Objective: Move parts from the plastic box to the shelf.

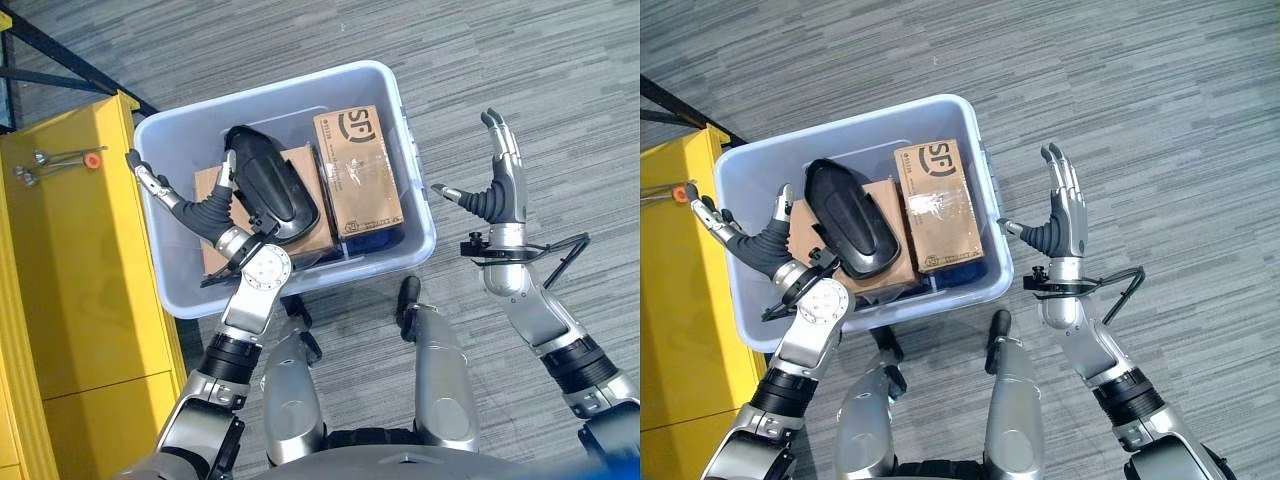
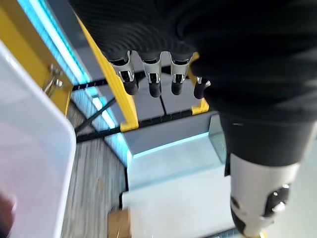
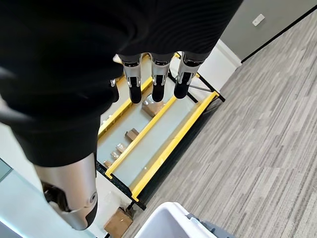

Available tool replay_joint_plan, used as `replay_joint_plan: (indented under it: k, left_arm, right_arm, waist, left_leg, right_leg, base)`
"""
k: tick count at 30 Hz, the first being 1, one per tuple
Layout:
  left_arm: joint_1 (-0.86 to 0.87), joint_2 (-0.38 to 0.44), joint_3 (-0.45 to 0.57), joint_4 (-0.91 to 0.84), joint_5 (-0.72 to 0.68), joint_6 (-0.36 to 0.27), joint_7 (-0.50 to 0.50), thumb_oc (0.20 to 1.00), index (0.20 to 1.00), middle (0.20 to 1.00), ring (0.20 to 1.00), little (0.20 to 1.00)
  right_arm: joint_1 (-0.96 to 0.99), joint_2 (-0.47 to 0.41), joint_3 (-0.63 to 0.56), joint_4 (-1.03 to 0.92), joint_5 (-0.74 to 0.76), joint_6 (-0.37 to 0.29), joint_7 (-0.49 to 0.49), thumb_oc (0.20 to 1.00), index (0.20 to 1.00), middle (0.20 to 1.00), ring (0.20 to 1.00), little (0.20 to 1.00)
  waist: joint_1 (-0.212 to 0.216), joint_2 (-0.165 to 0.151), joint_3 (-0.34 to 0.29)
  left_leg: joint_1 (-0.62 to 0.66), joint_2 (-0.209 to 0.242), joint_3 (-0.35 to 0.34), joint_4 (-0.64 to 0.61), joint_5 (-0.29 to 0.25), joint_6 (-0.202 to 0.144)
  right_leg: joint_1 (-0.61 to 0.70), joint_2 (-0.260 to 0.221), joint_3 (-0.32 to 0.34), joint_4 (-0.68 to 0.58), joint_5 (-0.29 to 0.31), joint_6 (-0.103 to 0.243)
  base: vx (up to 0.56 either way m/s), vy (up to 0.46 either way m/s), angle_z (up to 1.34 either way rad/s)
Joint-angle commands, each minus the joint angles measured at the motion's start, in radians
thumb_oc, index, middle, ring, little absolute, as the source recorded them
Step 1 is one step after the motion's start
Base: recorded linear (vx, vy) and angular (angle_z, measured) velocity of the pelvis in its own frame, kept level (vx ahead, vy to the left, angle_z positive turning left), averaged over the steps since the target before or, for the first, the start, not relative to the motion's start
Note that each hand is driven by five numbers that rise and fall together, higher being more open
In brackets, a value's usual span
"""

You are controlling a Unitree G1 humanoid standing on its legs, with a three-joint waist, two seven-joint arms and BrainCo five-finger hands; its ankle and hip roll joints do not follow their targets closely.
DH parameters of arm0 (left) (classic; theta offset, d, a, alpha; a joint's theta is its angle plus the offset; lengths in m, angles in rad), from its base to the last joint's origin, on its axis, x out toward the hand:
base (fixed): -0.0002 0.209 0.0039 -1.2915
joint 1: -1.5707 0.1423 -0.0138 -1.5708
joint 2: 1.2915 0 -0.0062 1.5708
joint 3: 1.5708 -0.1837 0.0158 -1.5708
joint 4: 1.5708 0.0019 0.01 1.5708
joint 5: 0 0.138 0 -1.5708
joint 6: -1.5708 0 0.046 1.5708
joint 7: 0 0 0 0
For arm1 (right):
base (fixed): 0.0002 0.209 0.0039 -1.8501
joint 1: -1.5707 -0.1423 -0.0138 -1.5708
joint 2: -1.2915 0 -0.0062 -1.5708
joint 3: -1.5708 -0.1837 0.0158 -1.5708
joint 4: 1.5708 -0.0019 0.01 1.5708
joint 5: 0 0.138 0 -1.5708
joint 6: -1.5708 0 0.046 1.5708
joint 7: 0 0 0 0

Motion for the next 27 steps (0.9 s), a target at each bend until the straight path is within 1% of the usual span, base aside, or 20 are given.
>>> replay_joint_plan:
  k: [1,2,3,4,5,7,8,9,10,11,14,15,16,18,19,21,23,25,26,27]
  left_arm:
    - [-0.059,0.057,-0.017,0.034,0.098,0.014,0.069,1.0,1.0,1.0,1.0,1.0]
    - [-0.065,0.053,-0.018,0.061,0.07,0.028,0.066,1.0,1.0,1.0,1.0,1.0]
    - [-0.065,0.048,-0.018,0.079,0.043,0.029,0.022,1.0,1.0,1.0,1.0,1.0]
    - [-0.068,0.036,-0.027,0.117,-0.014,0.073,-0.051,1.0,1.0,1.0,1.0,1.0]
    - [-0.068,0.018,-0.035,0.17,-0.053,0.085,-0.097,1.0,1.0,1.0,1.0,1.0]
    - [-0.087,-0.004,-0.055,0.244,-0.059,0.077,-0.184,1.0,1.0,1.0,1.0,1.0]
    - [-0.094,-0.011,-0.065,0.251,-0.079,0.089,-0.208,1.0,1.0,1.0,1.0,1.0]
    - [-0.109,-0.022,-0.079,0.269,-0.132,0.098,-0.228,1.0,1.0,1.0,1.0,1.0]
    - [-0.112,-0.03,-0.081,0.276,-0.154,0.101,-0.236,1.0,1.0,1.0,1.0,1.0]
    - [-0.119,-0.051,-0.083,0.287,-0.226,0.116,-0.239,1.0,1.0,1.0,1.0,1.0]
    - [-0.121,-0.093,-0.074,0.329,-0.339,0.13,-0.226,1.0,1.0,1.0,1.0,1.0]
    - [-0.118,-0.113,-0.066,0.351,-0.384,0.124,-0.19,1.0,1.0,1.0,1.0,1.0]
    - [-0.115,-0.14,-0.044,0.396,-0.387,0.088,-0.137,1.0,1.0,1.0,1.0,1.0]
    - [-0.12,-0.149,-0.026,0.415,-0.419,0.053,-0.072,1.0,1.0,1.0,1.0,1.0]
    - [-0.125,-0.156,-0.007,0.435,-0.429,0.028,-0.031,1.0,1.0,1.0,1.0,1.0]
    - [-0.136,-0.159,0.011,0.455,-0.437,0.006,0.005,1.0,1.0,1.0,1.0,1.0]
    - [-0.153,-0.158,0.031,0.473,-0.412,-0.013,0.043,1.0,1.0,1.0,1.0,1.0]
    - [-0.182,-0.144,0.05,0.488,-0.397,-0.018,0.068,1.0,1.0,1.0,1.0,1.0]
    - [-0.199,-0.141,0.06,0.499,-0.397,-0.024,0.093,1.0,1.0,1.0,1.0,1.0]
    - [-0.221,-0.139,0.077,0.517,-0.399,-0.047,0.134,1.0,1.0,1.0,1.0,1.0]
  right_arm:
    - [-0.068,0.041,0.0,-0.052,-0.03,-0.005,-0.029,1.0,1.0,1.0,1.0,1.0]
    - [-0.067,0.041,0.004,-0.052,-0.03,-0.003,-0.025,1.0,1.0,1.0,1.0,1.0]
    - [-0.069,0.044,0.005,-0.048,-0.032,0.001,-0.024,1.0,1.0,1.0,1.0,1.0]
    - [-0.074,0.045,0.007,-0.04,-0.027,0.003,-0.02,1.0,1.0,1.0,1.0,1.0]
    - [-0.078,0.047,0.008,-0.033,-0.03,0.005,-0.016,1.0,1.0,1.0,1.0,1.0]
    - [-0.09,0.044,0.005,-0.031,-0.016,0.016,0.005,1.0,1.0,1.0,1.0,1.0]
    - [-0.089,0.039,-0.002,-0.028,-0.017,0.007,0.016,1.0,1.0,1.0,1.0,1.0]
    - [-0.09,0.035,-0.004,-0.029,0.008,0.017,0.04,1.0,1.0,1.0,1.0,1.0]
    - [-0.092,0.036,-0.004,-0.028,0.021,0.02,0.047,1.0,1.0,1.0,1.0,1.0]
    - [-0.095,0.035,-0.008,-0.021,0.025,0.019,0.053,1.0,1.0,1.0,1.0,1.0]
    - [-0.1,0.035,-0.02,-0.019,0.033,0.023,0.067,1.0,1.0,1.0,1.0,1.0]
    - [-0.101,0.032,-0.026,-0.02,0.035,0.025,0.073,1.0,1.0,1.0,1.0,1.0]
    - [-0.107,0.026,-0.033,-0.022,0.051,0.032,0.081,1.0,1.0,1.0,1.0,1.0]
    - [-0.11,0.023,-0.031,-0.026,0.056,0.041,0.083,1.0,1.0,1.0,1.0,1.0]
    - [-0.115,0.025,-0.025,-0.023,0.055,0.041,0.079,1.0,1.0,1.0,1.0,1.0]
    - [-0.123,0.023,-0.02,-0.022,0.053,0.043,0.077,1.0,1.0,1.0,1.0,1.0]
    - [-0.133,0.023,-0.017,-0.022,0.047,0.048,0.079,1.0,1.0,1.0,1.0,1.0]
    - [-0.145,0.016,-0.014,-0.026,0.051,0.06,0.086,1.0,1.0,1.0,1.0,1.0]
    - [-0.147,0.011,-0.011,-0.028,0.052,0.065,0.088,1.0,1.0,1.0,1.0,1.0]
    - [-0.151,0.006,-0.008,-0.023,0.049,0.061,0.085,1.0,1.0,1.0,1.0,1.0]
  waist:
    - [-0.01,-0.076,-0.004]
    - [-0.011,-0.08,-0.004]
    - [-0.01,-0.081,-0.004]
    - [-0.01,-0.086,-0.004]
    - [-0.011,-0.092,-0.004]
    - [-0.017,-0.102,-0.004]
    - [-0.023,-0.105,-0.004]
    - [-0.03,-0.108,-0.004]
    - [-0.032,-0.109,-0.004]
    - [-0.036,-0.112,-0.004]
    - [-0.038,-0.117,-0.004]
    - [-0.039,-0.119,-0.004]
    - [-0.039,-0.125,-0.004]
    - [-0.04,-0.129,-0.004]
    - [-0.041,-0.13,-0.004]
    - [-0.044,-0.13,-0.004]
    - [-0.046,-0.131,-0.004]
    - [-0.051,-0.131,-0.004]
    - [-0.054,-0.131,-0.004]
    - [-0.059,-0.132,-0.004]
  left_leg:
    - [-0.013,0.035,-0.073,0.076,-0.128,-0.064]
    - [-0.021,0.039,-0.074,0.077,-0.126,-0.067]
    - [-0.027,0.04,-0.076,0.078,-0.126,-0.067]
    - [-0.036,0.043,-0.077,0.078,-0.122,-0.067]
    - [-0.042,0.047,-0.075,0.08,-0.122,-0.068]
    - [-0.056,0.055,-0.067,0.086,-0.12,-0.07]
    - [-0.061,0.059,-0.063,0.086,-0.117,-0.071]
    - [-0.068,0.062,-0.057,0.086,-0.115,-0.072]
    - [-0.069,0.064,-0.055,0.085,-0.113,-0.073]
    - [-0.074,0.067,-0.052,0.085,-0.112,-0.074]
    - [-0.088,0.072,-0.047,0.088,-0.11,-0.075]
    - [-0.092,0.073,-0.047,0.089,-0.108,-0.077]
    - [-0.098,0.077,-0.044,0.09,-0.106,-0.078]
    - [-0.103,0.079,-0.043,0.091,-0.105,-0.081]
    - [-0.106,0.081,-0.042,0.091,-0.104,-0.083]
    - [-0.111,0.082,-0.043,0.092,-0.104,-0.084]
    - [-0.116,0.084,-0.041,0.093,-0.104,-0.085]
    - [-0.125,0.086,-0.041,0.097,-0.103,-0.087]
    - [-0.129,0.088,-0.042,0.099,-0.102,-0.09]
    - [-0.136,0.09,-0.045,0.102,-0.101,-0.092]
  right_leg:
    - [0.077,-0.053,-0.098,-0.112,0.035,0.084]
    - [0.069,-0.05,-0.097,-0.111,0.034,0.083]
    - [0.061,-0.049,-0.095,-0.106,0.033,0.083]
    - [0.052,-0.045,-0.096,-0.103,0.034,0.082]
    - [0.044,-0.043,-0.097,-0.099,0.033,0.081]
    - [0.029,-0.039,-0.097,-0.093,0.031,0.078]
    - [0.021,-0.037,-0.095,-0.091,0.032,0.077]
    - [0.008,-0.032,-0.092,-0.088,0.033,0.076]
    - [0.006,-0.031,-0.092,-0.09,0.034,0.076]
    - [-0.001,-0.028,-0.092,-0.091,0.035,0.076]
    - [-0.013,-0.027,-0.095,-0.088,0.034,0.074]
    - [-0.018,-0.028,-0.096,-0.087,0.034,0.074]
    - [-0.025,-0.029,-0.097,-0.082,0.033,0.075]
    - [-0.03,-0.028,-0.096,-0.081,0.031,0.075]
    - [-0.034,-0.027,-0.094,-0.082,0.03,0.076]
    - [-0.042,-0.027,-0.091,-0.076,0.028,0.077]
    - [-0.05,-0.029,-0.087,-0.07,0.024,0.077]
    - [-0.06,-0.029,-0.084,-0.064,0.02,0.076]
    - [-0.061,-0.026,-0.083,-0.065,0.019,0.074]
    - [-0.07,-0.025,-0.08,-0.062,0.018,0.073]
  base:
    - [-0.02,-0.065,0.05]
    - [-0.03,-0.057,0.02]
    - [-0.04,-0.069,-0.01]
    - [-0.04,-0.073,-0.03]
    - [-0.04,-0.069,-0.03]
    - [-0.04,-0.04,0.01]
    - [-0.05,-0.006,0.02]
    - [-0.04,0.01,0.01]
    - [-0.04,0.009,-0.02]
    - [-0.03,-0.001,-0.03]
    - [-0.01,-0.002,-0.01]
    - [-0.02,-0.029,-0.03]
    - [-0.01,-0.031,-0.02]
    - [0.0,-0.017,-0.01]
    - [0.0,0.0,0.0]
    - [0.0,0.0,0.0]
    - [0.0,0.0,0.0]
    - [0.0,0.0,0.0]
    - [0.0,0.0,0.0]
    - [0.0,0.0,0.0]
